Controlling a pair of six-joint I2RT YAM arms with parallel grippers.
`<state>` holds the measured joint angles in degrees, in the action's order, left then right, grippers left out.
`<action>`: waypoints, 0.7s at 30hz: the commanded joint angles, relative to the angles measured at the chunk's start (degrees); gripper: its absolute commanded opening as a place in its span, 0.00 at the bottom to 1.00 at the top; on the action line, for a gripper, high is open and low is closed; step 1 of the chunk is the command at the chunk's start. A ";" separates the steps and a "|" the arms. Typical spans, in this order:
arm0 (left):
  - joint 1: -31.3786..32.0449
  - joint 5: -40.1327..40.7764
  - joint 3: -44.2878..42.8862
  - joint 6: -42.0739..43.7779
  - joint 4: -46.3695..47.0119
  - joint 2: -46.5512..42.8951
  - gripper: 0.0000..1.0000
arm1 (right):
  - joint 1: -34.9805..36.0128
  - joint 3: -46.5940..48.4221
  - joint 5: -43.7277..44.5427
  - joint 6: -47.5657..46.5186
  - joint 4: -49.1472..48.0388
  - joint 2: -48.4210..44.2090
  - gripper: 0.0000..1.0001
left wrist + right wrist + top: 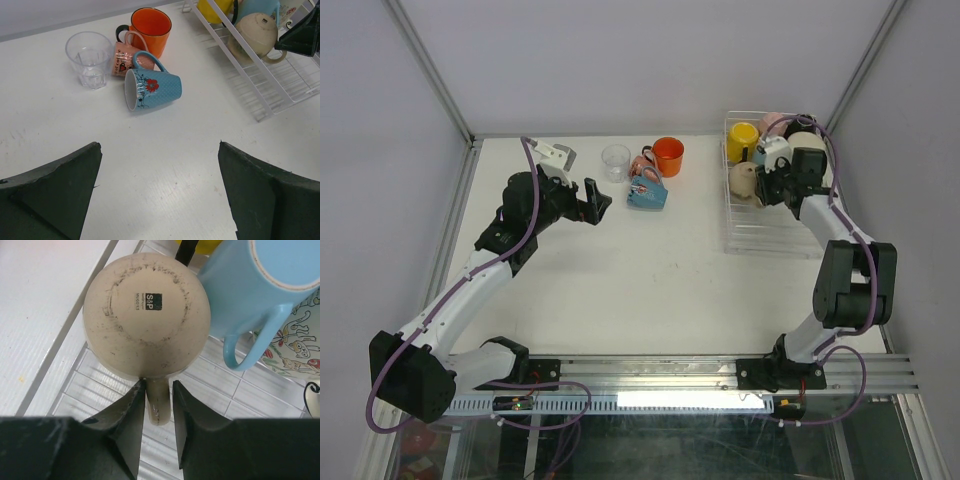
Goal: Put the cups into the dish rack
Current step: Turn the cup upside down in the dish rack.
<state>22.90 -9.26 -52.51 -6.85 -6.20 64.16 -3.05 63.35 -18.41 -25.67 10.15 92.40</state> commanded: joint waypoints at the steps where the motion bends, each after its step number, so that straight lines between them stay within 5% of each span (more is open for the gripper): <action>1: 0.07 -1.03 0.24 0.66 2.10 -0.05 0.99 | 0.32 3.82 0.06 0.81 -2.19 -0.32 0.35; 6: 0.05 -1.15 0.30 0.69 2.11 -0.01 0.99 | 0.24 3.09 -2.13 2.19 -1.10 -4.27 0.47; 21: 0.04 -3.47 1.59 0.05 4.42 0.38 0.99 | 0.28 -0.14 -20.39 12.57 3.47 -23.81 0.57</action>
<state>22.90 -11.05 -51.55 -6.90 -5.93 64.53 -3.07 63.90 -29.36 -17.41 13.30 74.06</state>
